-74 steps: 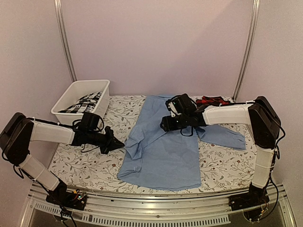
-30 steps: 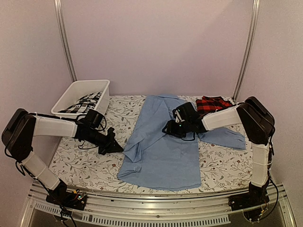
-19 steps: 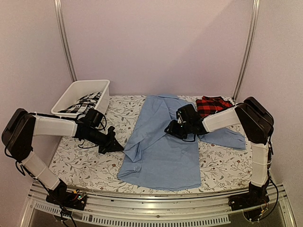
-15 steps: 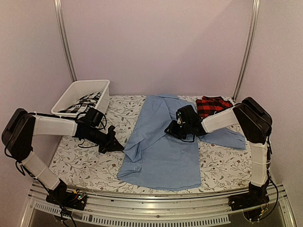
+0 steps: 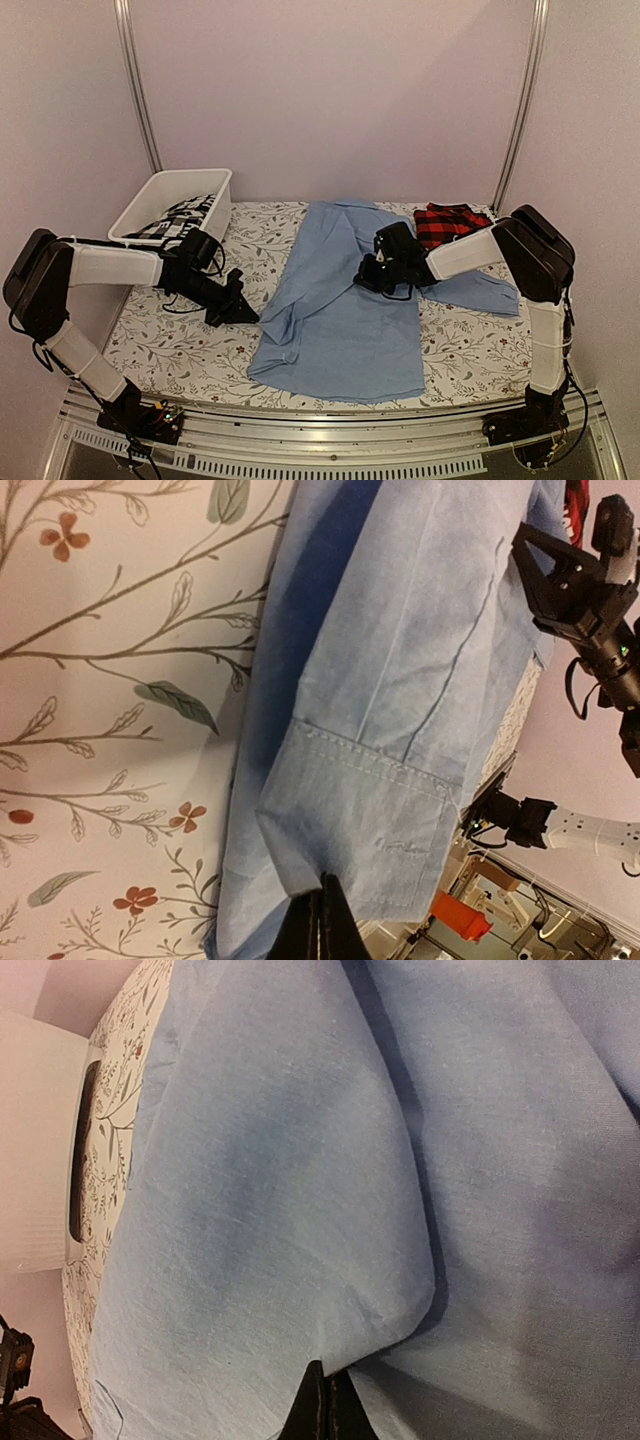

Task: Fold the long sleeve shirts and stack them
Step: Adjust the sleeve of the 1/3-folded shirt.

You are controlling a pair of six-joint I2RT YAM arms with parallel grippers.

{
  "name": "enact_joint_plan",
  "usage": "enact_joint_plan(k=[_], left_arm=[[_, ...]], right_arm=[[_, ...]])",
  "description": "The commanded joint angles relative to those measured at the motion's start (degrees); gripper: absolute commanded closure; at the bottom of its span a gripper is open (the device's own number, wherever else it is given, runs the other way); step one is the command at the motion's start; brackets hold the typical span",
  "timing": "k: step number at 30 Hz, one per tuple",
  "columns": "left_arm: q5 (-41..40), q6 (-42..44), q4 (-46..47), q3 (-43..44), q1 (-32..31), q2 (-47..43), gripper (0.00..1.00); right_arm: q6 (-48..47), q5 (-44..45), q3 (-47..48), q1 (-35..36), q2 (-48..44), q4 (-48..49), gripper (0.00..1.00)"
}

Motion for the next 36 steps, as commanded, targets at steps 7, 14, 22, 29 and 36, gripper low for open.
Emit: enact_joint_plan(k=[7, 14, 22, 29, 36], left_arm=[[-0.83, 2.17, -7.88, 3.09, -1.40, -2.62, 1.00], [0.07, 1.36, -9.46, 3.99, -2.88, -3.04, 1.00], [-0.12, -4.25, -9.01, 3.30, -10.57, -4.11, 0.97], [-1.95, -6.65, -3.76, -3.38, -10.87, -4.64, 0.96], [-5.93, -3.18, -4.66, -2.97, -10.96, -5.65, 0.75]], right_arm=[[-3.65, 0.84, 1.13, -1.65, -6.01, -5.28, 1.00], [-5.77, 0.51, 1.42, -2.58, -7.84, -7.98, 1.00], [-9.08, 0.20, 4.28, -3.35, -6.95, -14.32, 1.00], [-10.68, 0.99, 4.91, -3.34, -6.54, -15.47, 0.97], [-13.65, 3.00, 5.73, -2.03, -8.23, -18.55, 0.73]])
